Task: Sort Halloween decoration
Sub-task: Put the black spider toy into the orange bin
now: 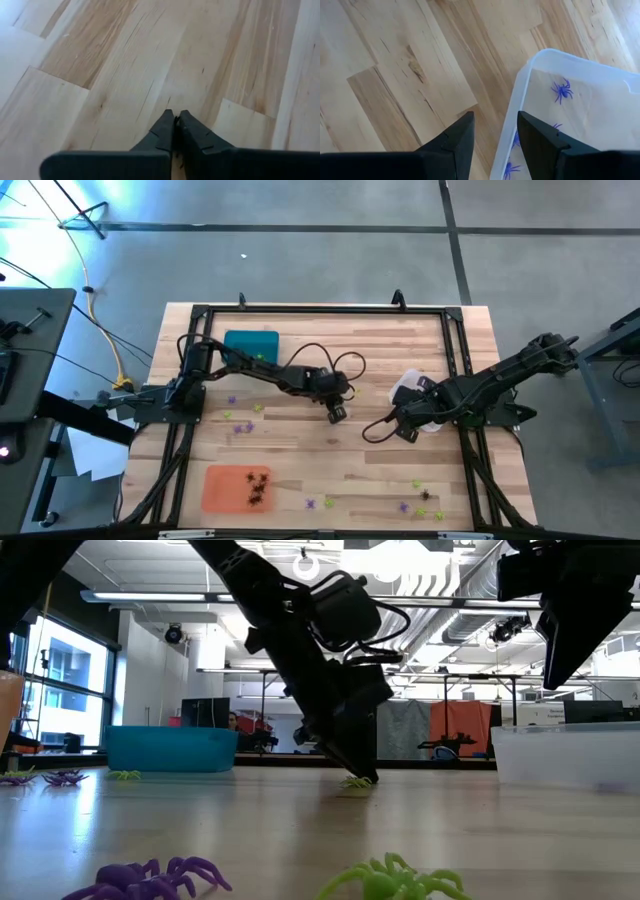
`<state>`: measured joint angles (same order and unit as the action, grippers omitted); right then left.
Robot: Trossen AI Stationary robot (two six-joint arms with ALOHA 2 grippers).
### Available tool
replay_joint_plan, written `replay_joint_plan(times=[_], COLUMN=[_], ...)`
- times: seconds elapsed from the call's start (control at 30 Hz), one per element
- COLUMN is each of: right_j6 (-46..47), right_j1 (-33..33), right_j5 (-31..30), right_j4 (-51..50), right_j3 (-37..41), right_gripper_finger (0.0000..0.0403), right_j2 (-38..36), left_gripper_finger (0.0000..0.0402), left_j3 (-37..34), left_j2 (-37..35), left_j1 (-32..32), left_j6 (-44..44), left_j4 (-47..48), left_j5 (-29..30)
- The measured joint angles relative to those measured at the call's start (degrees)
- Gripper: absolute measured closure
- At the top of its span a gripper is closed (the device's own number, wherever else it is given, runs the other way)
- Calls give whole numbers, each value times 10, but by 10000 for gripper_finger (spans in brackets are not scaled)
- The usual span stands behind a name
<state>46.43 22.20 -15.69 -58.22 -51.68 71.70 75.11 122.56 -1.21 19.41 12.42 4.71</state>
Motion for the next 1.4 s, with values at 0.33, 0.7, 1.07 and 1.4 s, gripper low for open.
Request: replay_joint_plan(times=[0.33, 0.7, 1.07, 1.4], right_j6=[-2, -4, -4, -4], right_j1=[0, 0, 0, 0], right_j5=[-4, -8, -6, -6], right_j4=[-2, -4, 8, 23], right_j3=[0, 0, 0, 0], right_gripper_finger=[259, 259, 259, 259], right_j2=[0, 0, 0, 0], left_gripper_finger=[400, 401, 401, 401], left_j3=[12, 13, 15, 13], left_j2=[-71, -177, -326, -370], left_j1=[-12, 4, 130, 349], left_j6=[-10, 14, 166, 469], left_j4=[59, 142, 361, 526], left_j5=[-11, -17, 2, 93])
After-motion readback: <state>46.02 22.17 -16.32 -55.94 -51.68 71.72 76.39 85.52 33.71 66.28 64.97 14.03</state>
